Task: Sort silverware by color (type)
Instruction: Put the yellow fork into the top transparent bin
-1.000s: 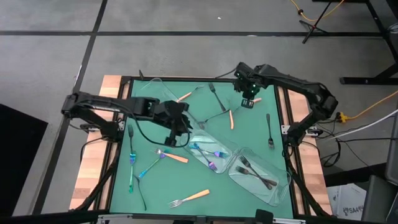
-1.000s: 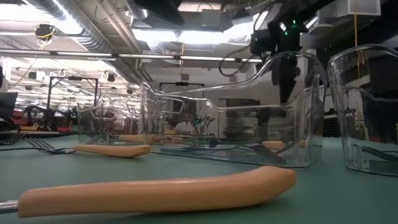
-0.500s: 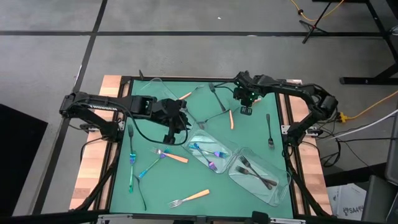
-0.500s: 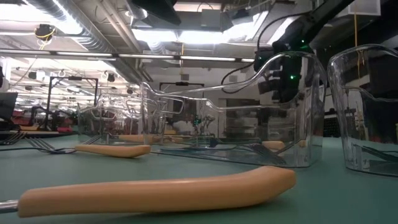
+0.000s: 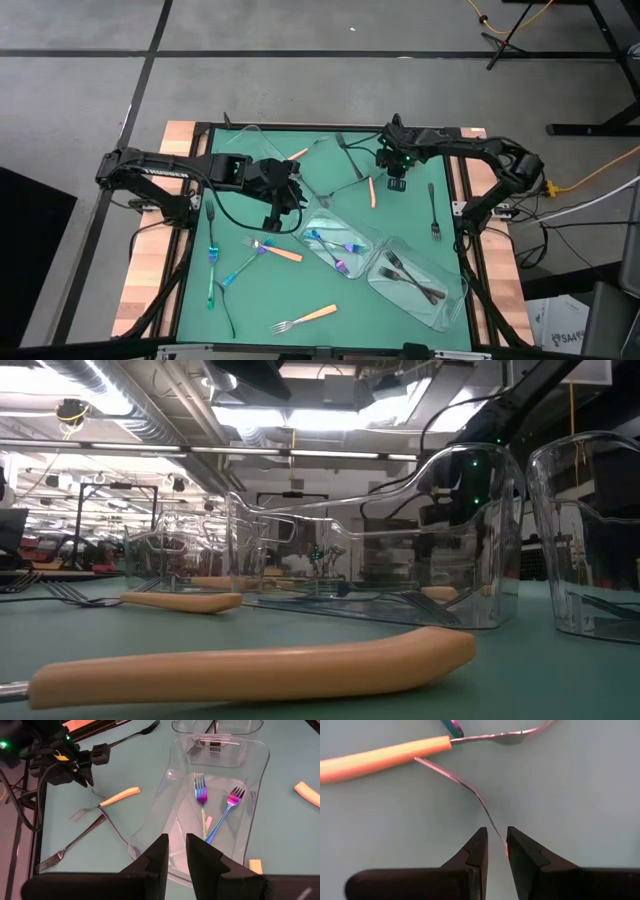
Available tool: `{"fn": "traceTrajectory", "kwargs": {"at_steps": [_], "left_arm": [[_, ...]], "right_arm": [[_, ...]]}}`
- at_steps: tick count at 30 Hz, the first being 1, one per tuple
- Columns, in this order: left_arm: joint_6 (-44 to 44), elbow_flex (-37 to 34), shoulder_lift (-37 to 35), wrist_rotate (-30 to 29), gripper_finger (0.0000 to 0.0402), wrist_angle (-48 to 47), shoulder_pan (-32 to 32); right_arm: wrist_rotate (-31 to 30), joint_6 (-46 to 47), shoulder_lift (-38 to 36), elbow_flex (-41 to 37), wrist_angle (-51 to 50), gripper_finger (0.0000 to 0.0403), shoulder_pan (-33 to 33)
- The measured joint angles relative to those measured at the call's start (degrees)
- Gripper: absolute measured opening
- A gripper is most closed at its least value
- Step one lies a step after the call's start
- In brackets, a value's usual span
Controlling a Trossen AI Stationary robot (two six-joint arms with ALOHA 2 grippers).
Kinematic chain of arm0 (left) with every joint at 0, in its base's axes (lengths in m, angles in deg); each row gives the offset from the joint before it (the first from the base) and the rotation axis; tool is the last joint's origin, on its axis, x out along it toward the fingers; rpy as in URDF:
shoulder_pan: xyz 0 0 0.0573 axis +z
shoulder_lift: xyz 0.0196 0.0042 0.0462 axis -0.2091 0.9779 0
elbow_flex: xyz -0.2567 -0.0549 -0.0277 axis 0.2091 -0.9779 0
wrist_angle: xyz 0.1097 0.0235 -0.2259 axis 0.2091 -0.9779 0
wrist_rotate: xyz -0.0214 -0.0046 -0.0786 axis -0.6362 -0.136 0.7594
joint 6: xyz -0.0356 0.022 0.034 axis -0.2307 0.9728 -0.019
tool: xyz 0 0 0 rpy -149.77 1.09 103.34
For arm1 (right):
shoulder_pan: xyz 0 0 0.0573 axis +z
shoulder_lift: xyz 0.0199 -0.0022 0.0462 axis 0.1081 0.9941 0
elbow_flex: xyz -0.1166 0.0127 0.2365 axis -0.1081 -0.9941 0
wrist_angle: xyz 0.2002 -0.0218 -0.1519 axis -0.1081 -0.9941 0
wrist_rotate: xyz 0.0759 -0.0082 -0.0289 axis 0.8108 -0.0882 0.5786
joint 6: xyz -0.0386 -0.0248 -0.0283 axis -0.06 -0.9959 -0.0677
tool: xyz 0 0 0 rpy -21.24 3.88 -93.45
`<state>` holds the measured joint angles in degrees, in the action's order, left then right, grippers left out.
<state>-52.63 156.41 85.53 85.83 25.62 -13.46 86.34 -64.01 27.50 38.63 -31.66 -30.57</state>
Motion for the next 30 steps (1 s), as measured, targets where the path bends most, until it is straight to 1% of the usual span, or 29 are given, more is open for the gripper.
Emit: {"fn": "traceTrajectory", "kwargs": {"at_steps": [10,23,30], "left_arm": [[0.0,0.0,0.0,0.0,0.0061,0.02,0.0],[-0.01,0.0,0.0,0.0,0.0061,0.01,0.0],[-0.02,0.0,0.0,0.02,0.0061,0.02,0.0]], "right_arm": [[-0.01,-1.23,0.0,-2.43,6.9,0.0062,0.0],[-0.02,-2.3,0.0,-5.35,7.39,0.0062,0.0],[-0.67,-2.3,-0.02,-6.91,9.99,0.0062,0.0]]}}
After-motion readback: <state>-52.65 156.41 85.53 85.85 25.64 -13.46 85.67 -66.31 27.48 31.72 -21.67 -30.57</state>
